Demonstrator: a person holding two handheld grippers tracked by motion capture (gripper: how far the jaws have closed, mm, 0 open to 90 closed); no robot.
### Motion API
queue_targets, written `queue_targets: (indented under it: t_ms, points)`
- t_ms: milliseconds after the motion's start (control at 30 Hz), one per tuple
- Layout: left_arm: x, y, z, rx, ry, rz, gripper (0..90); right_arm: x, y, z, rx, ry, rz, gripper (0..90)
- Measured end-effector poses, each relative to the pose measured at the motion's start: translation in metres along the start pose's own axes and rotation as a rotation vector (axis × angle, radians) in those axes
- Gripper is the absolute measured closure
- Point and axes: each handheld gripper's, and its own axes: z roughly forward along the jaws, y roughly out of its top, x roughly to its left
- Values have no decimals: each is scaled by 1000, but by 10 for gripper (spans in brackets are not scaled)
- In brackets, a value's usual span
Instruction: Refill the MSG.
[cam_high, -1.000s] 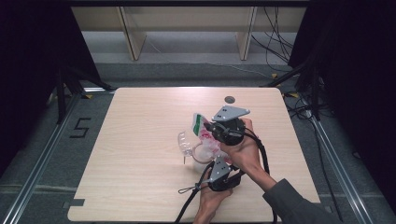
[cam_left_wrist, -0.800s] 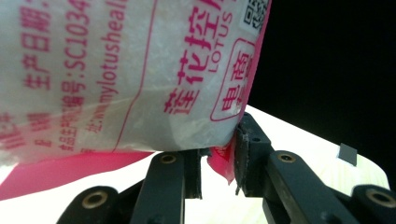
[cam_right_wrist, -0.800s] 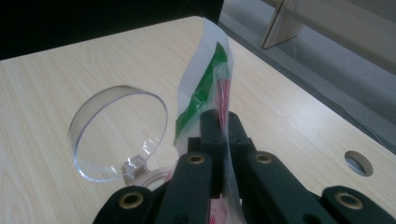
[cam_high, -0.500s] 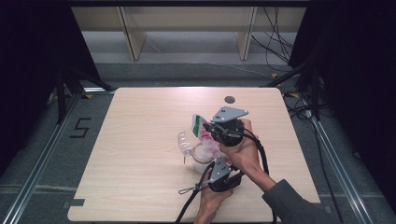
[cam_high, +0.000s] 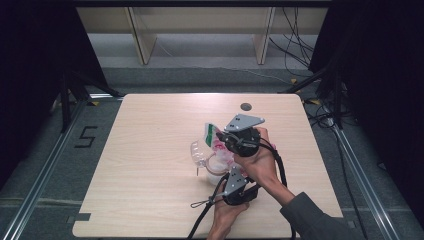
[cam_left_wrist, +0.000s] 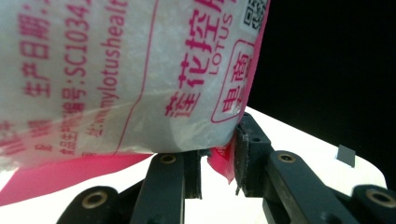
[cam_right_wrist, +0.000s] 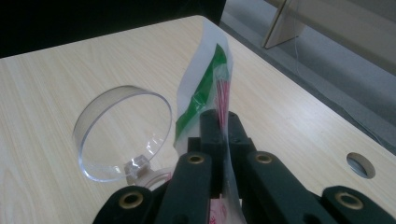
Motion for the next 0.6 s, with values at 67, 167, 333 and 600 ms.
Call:
queue_targets:
  t_ms: [67, 167, 333, 600]
  points:
    - [0, 0, -1, 2, 10, 1, 741, -1, 1, 0, -4, 8, -28, 900]
    - [-1, 0, -1, 9, 13, -2, 740, -1, 0, 1, -10, -4, -16, 900]
    - [0, 1, -1, -1, 0, -1, 741, 0, 1, 1, -5, -4, -11, 900]
    - [0, 2, -2, -3, 8, 3, 740, 1, 2, 4, -6, 1, -29, 900]
